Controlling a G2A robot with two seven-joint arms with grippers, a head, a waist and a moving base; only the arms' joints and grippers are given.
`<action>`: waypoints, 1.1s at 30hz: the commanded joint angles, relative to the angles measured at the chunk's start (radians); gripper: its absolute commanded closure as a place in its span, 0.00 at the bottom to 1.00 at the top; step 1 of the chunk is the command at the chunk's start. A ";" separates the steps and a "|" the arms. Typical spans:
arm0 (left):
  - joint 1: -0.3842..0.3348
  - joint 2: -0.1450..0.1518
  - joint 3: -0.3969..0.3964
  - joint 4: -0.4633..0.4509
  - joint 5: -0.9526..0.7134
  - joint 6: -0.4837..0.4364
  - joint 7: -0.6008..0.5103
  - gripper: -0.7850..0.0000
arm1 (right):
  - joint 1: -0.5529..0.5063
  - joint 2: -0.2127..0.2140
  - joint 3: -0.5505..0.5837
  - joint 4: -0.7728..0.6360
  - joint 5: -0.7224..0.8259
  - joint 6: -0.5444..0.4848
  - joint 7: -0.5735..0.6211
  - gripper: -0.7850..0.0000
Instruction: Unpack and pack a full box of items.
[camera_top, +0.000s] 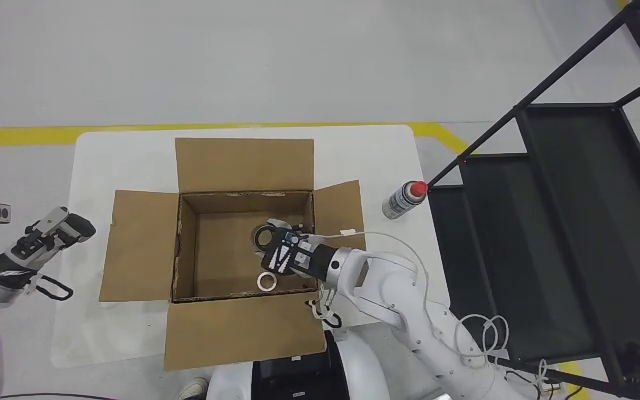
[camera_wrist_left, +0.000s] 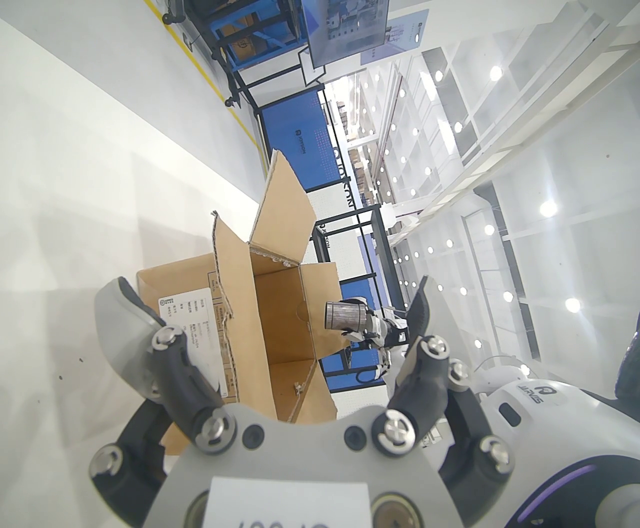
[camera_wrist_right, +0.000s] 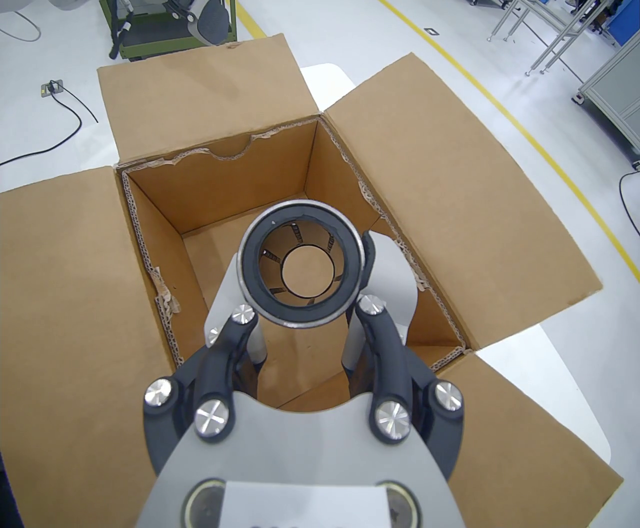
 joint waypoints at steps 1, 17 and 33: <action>0.000 0.000 0.000 0.000 0.000 0.000 0.000 0.00 | 0.000 0.000 0.000 0.000 0.000 0.000 0.000 1.00; 0.000 0.000 0.000 0.000 0.000 0.000 0.000 0.00 | 0.489 -0.125 -0.312 0.482 0.189 -0.049 0.059 1.00; 0.000 0.000 0.000 0.000 0.000 0.000 0.000 0.00 | 0.670 -0.261 -0.490 0.949 0.291 -0.053 -0.010 0.64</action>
